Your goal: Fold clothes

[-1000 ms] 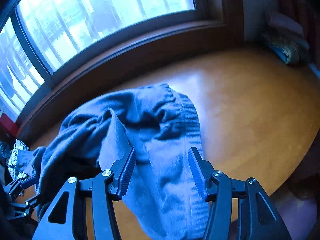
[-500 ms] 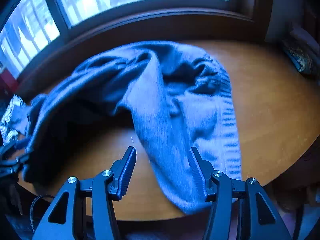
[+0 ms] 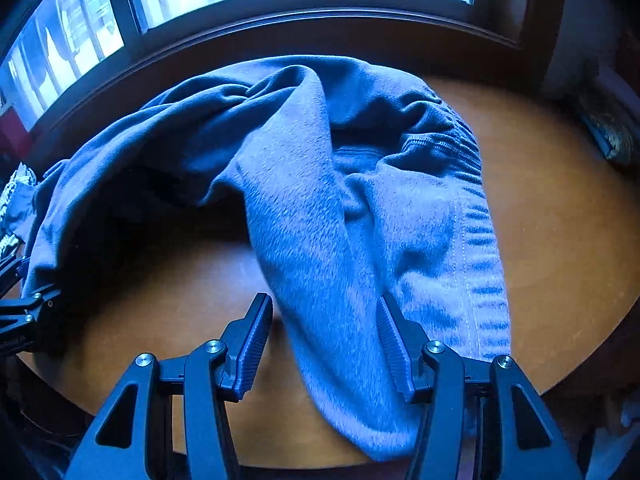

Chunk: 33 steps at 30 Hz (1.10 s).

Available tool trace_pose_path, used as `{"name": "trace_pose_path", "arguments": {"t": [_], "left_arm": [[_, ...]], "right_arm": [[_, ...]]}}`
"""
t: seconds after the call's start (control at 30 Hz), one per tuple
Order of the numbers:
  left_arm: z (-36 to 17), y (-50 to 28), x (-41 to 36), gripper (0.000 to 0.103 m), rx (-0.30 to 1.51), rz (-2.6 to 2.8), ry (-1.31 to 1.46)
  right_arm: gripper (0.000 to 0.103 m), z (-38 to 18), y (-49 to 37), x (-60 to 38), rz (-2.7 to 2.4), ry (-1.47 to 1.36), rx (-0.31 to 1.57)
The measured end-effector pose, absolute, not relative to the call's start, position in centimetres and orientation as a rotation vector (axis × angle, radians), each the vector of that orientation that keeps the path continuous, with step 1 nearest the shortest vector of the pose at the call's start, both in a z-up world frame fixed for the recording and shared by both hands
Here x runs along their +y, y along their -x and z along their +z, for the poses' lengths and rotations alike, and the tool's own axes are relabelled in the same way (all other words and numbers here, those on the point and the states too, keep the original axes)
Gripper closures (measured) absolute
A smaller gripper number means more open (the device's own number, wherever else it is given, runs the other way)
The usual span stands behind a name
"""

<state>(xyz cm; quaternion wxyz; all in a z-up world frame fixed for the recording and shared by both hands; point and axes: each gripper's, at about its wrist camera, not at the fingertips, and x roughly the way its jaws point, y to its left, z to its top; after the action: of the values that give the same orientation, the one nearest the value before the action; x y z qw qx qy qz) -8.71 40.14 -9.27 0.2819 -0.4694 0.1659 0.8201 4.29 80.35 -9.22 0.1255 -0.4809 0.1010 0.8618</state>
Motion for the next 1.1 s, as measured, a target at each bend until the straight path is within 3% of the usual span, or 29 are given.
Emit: {"name": "trace_pose_path", "arguments": {"t": [0.07, 0.1, 0.13, 0.17, 0.2, 0.23, 0.33, 0.8, 0.93, 1.1], "left_arm": [[-9.3, 8.6, 40.4, 0.034, 0.429, 2.221, 1.247], [-9.2, 8.7, 40.4, 0.034, 0.41, 2.232, 1.238], [-9.0, 8.8, 40.2, 0.035, 0.383, 2.237, 1.231], [-8.7, 8.9, 39.9, 0.039, 0.35, 2.245, 1.228], [-8.4, 9.0, 39.6, 0.053, 0.318, 2.253, 1.224], [-7.9, 9.1, 39.3, 0.063, 0.292, 2.266, 1.217], [-6.1, 9.1, 38.1, 0.074, 0.214, 2.312, 1.178], [8.4, 8.1, 37.1, 0.079, 0.109, 2.445, 0.755], [10.4, 9.8, 39.4, 0.079, 0.161, 2.441, 0.702], [8.3, 14.9, 43.2, 0.079, 0.215, 2.442, 0.792]], "right_arm": [[0.065, -9.3, -4.3, 81.2, 2.512, 1.38, 0.293], [0.081, -9.3, -4.3, 81.8, 2.508, 1.369, 0.298], [0.087, -9.1, -4.5, 82.6, 2.507, 1.349, 0.332], [0.09, -8.9, -4.8, 83.4, 2.508, 1.325, 0.372], [0.092, -8.6, -5.0, 83.9, 2.51, 1.3, 0.392], [0.093, -8.1, -5.3, 84.6, 2.514, 1.266, 0.398], [0.093, -5.6, -6.4, 86.4, 2.535, 1.141, 0.398], [0.094, 8.1, -8.4, 85.8, 2.613, 0.566, 0.309], [0.094, 10.8, -7.5, 86.8, 2.616, 0.549, 0.21], [0.094, 7.8, -2.3, 89.6, 2.605, 0.735, 0.185]]}}
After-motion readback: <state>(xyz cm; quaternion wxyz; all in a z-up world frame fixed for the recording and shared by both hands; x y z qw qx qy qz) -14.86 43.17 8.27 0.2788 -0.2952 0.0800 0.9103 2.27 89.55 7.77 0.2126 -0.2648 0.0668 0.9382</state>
